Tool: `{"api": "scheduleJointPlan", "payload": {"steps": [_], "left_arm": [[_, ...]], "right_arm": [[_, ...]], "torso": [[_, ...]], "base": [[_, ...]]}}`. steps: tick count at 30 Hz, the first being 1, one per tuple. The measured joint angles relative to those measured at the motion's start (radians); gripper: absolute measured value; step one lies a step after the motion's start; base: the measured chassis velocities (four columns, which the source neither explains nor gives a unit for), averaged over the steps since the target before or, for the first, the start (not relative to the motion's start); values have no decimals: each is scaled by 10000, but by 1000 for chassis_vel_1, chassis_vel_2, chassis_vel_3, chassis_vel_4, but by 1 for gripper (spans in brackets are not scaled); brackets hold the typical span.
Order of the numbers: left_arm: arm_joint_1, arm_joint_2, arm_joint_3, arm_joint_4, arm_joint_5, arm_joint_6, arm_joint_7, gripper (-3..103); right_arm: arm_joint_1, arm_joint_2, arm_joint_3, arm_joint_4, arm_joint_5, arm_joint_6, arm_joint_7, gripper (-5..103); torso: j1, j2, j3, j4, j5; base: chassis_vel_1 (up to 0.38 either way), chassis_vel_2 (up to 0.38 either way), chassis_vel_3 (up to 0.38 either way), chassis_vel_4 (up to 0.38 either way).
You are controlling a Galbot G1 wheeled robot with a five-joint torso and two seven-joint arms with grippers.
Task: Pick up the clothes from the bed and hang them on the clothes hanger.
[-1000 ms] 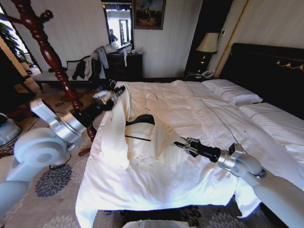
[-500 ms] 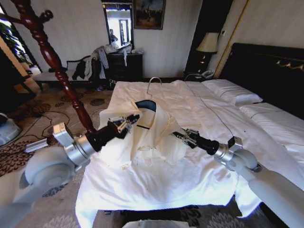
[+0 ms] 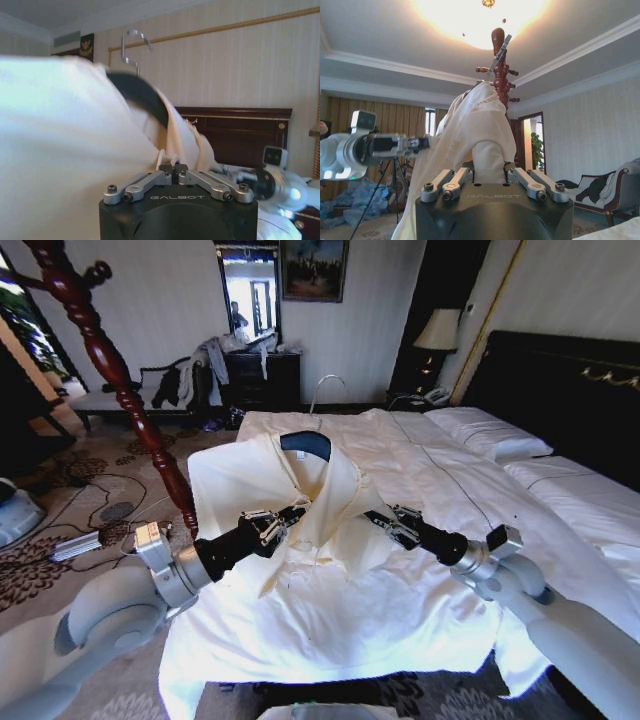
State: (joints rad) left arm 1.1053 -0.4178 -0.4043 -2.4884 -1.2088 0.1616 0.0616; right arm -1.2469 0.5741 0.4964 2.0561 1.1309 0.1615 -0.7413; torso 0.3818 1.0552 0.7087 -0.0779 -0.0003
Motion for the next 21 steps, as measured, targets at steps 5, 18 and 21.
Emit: {"api": "scheduleJointPlan", "payload": {"steps": [5, 18, 21], "left_arm": [[-138, 7, -156, 45, -163, -26, -1, 0], [-266, -400, 107, 152, -149, -31, 41, 0], [-454, -612, 501, 258, -83, -35, 79, 0]], "right_arm": [[-153, 262, -542, -282, -938, 88, -199, 23], [781, 1165, -2222, -1485, -2112, 287, -150, 23], [1295, 1524, -2860, -1807, -2181, 356, -276, 23]], "torso": [[1, -1, 1, -1, 4], [0, 0, 1, -2, 3], [1, 0, 1, 4, 3]], "base": [[0, 0, 0, 0], [0, 0, 0, 0], [0, 0, 0, 0]]}}
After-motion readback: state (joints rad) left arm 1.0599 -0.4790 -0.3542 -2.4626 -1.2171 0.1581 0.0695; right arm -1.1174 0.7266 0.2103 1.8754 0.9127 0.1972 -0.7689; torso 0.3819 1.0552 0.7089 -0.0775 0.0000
